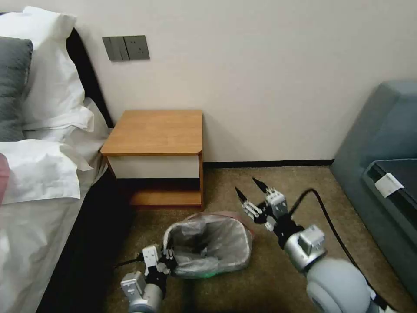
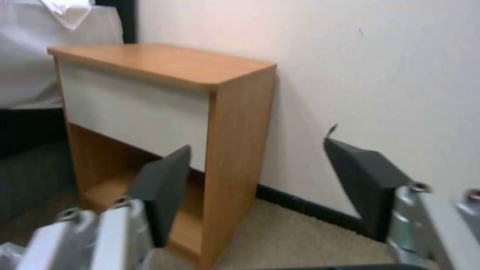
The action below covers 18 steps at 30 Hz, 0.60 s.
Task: Pick up the garbage bag from the table and place it over the trash can.
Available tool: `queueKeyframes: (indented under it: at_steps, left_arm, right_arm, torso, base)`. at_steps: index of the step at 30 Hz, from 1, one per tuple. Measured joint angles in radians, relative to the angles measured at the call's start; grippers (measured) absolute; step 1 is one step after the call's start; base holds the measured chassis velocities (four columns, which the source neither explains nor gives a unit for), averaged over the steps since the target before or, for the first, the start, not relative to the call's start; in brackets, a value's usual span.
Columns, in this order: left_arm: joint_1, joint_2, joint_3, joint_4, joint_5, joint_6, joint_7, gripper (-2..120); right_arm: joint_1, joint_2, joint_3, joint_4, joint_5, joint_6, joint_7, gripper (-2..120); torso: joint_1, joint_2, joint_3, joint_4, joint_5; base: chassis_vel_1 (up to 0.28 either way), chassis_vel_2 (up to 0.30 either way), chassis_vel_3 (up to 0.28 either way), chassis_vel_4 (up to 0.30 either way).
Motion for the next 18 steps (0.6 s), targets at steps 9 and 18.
queueKeyframes:
  at_steps: [9,18]
  left_arm:
    - [-0.021,0.010,-0.002,0.023,0.033,0.016,0.008,28]
    - [-0.023,0.019,-0.036,-0.016,0.036,0.017,0.012,65]
  right_arm:
    - [0.002,0.046,-0.032,-0.032,-0.025,0.019,0.000,100]
    - [0.003,0.071,-0.049,-0.034,-0.023,0.015,0.023,100]
  torso:
    - [0.000,0.000,0.000,0.0001,-0.0001]
    - [0.000,0.000,0.000,0.0002,0.0000]
  base:
    - [0.000,0.000,0.000,0.000]
    - [0.000,0.000,0.000,0.000]
